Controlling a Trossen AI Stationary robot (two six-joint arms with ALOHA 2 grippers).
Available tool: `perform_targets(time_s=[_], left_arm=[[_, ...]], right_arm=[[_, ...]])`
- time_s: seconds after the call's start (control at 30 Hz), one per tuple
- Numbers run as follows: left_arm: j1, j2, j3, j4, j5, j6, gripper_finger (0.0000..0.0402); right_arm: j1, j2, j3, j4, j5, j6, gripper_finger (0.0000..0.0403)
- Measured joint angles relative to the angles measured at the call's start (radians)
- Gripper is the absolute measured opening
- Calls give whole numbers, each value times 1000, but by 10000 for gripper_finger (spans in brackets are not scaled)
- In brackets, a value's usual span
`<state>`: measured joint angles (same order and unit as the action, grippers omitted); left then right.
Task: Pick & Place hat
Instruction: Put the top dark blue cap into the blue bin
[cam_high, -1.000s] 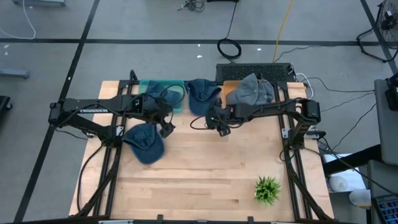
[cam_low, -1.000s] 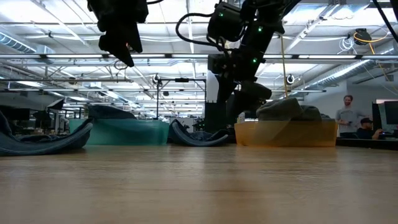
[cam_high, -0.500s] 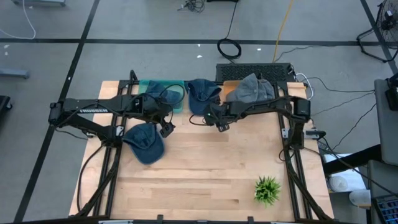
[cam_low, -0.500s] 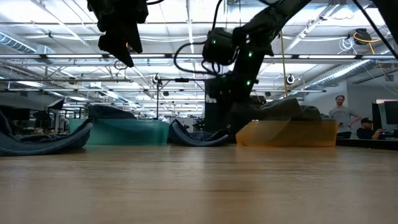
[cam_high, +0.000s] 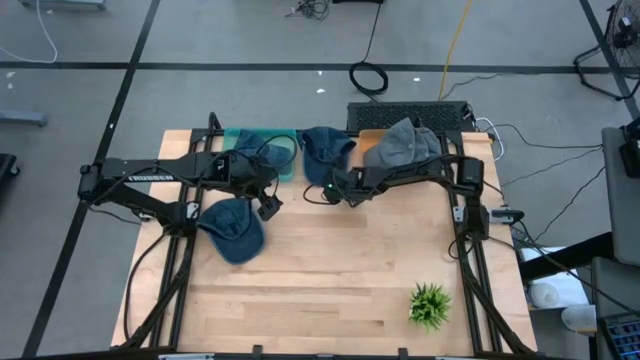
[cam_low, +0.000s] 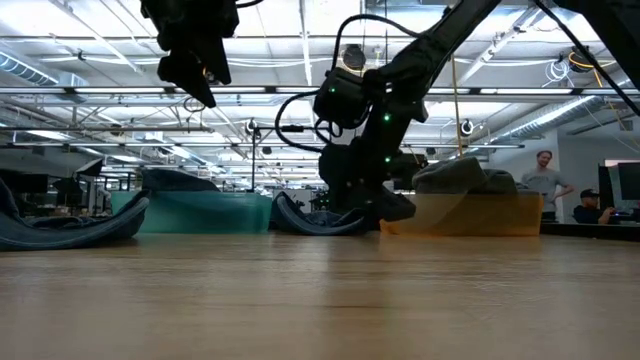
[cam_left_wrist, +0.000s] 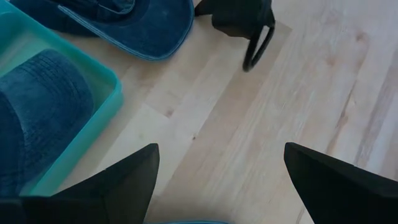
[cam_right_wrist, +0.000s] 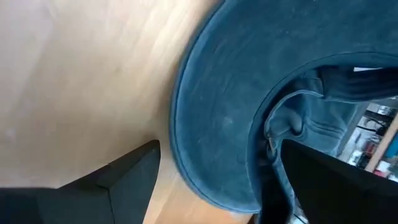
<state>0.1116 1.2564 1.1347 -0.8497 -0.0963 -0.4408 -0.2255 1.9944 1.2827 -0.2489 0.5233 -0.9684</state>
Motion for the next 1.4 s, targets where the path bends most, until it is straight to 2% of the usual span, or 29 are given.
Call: perform_targets(time_s=[0.17, 0.3, 0.47, 0.67, 0.77, 0.8, 0.93, 1.27, 1.4], left_arm=[[-4, 0, 0, 0, 20, -15, 351], [-6, 0, 0, -8, 25, -14, 351], [-6, 0, 0, -19, 26, 16, 351], [-10, 0, 0, -22, 70, 19, 351], [-9, 0, 0, -22, 70, 20, 351], [-9, 0, 0, -22, 70, 20, 351], [-10, 0, 0, -22, 70, 24, 351], [-10, 0, 0, -20, 56, 26, 351], [-10, 0, 0, -22, 47, 32, 351]], right_arm=[[-19, 0, 0, 2, -2, -24, 316], [-33, 0, 0, -14, -2, -69, 280], [-37, 0, -1, -14, -30, -92, 201], [-42, -2, -28, 18, -219, -98, 85], [-41, -4, -54, 50, -210, -119, 23], [-40, -4, -61, 62, -201, -119, 14], [-35, -5, -72, 77, -197, -96, 9], [69, -44, -76, 24, 56, -204, 1], [111, -86, -78, 43, 86, -168, 1]])
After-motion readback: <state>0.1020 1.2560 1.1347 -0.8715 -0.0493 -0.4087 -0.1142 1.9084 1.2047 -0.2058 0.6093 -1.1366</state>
